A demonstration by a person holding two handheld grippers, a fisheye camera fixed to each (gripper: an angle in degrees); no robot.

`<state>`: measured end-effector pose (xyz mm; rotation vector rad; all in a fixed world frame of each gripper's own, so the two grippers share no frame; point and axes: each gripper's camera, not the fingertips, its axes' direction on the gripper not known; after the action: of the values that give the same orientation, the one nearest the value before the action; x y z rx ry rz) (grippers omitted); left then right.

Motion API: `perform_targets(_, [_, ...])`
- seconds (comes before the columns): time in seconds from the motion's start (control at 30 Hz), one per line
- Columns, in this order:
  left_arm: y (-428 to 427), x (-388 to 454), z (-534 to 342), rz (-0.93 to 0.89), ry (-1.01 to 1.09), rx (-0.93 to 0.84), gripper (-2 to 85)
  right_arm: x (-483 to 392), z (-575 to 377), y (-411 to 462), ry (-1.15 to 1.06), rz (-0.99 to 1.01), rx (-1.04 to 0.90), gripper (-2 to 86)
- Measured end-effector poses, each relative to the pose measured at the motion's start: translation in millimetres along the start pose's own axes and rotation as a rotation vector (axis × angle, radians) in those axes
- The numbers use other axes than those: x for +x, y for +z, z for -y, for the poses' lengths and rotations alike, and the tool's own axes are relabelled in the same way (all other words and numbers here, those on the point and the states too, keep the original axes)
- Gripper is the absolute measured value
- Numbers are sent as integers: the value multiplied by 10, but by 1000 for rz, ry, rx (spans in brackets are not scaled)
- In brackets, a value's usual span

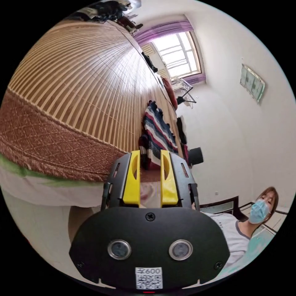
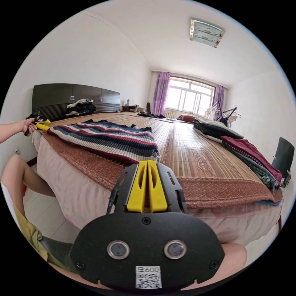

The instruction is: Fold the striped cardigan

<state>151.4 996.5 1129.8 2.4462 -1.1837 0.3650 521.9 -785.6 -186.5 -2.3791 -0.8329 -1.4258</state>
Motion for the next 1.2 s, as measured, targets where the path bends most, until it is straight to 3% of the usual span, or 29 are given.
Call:
perform_targets(0.17, [129, -208, -31, -4, 49, -153, 104, 11, 17, 41, 6, -2, 4, -8])
perform_targets(0.37, [211, -421, -146, -12, 142, -199, 92, 35, 46, 83, 17, -4, 2, -8])
perform_targets(0.6, [349, -215, -590, 279, 470, -237, 30, 50, 68, 121, 20, -8, 2, -8])
perform_targets(0.7, [332, -244, -703, 293, 515, -255, 16, 59, 76, 136, 19, -8, 2, -8])
perform_targets(0.93, [161, -398, -830, 341, 535, -222, 7, 75, 90, 166, 16, -13, 2, -8])
perform_targets(1.03, [182, -434, -962, 459, 598, -241, 8, 78, 93, 175, 14, -17, 3, -8])
perform_targets(1.2, [52, -873, -1165, 327, 424, -98, 20, 76, 88, 186, 7, -25, 6, -8])
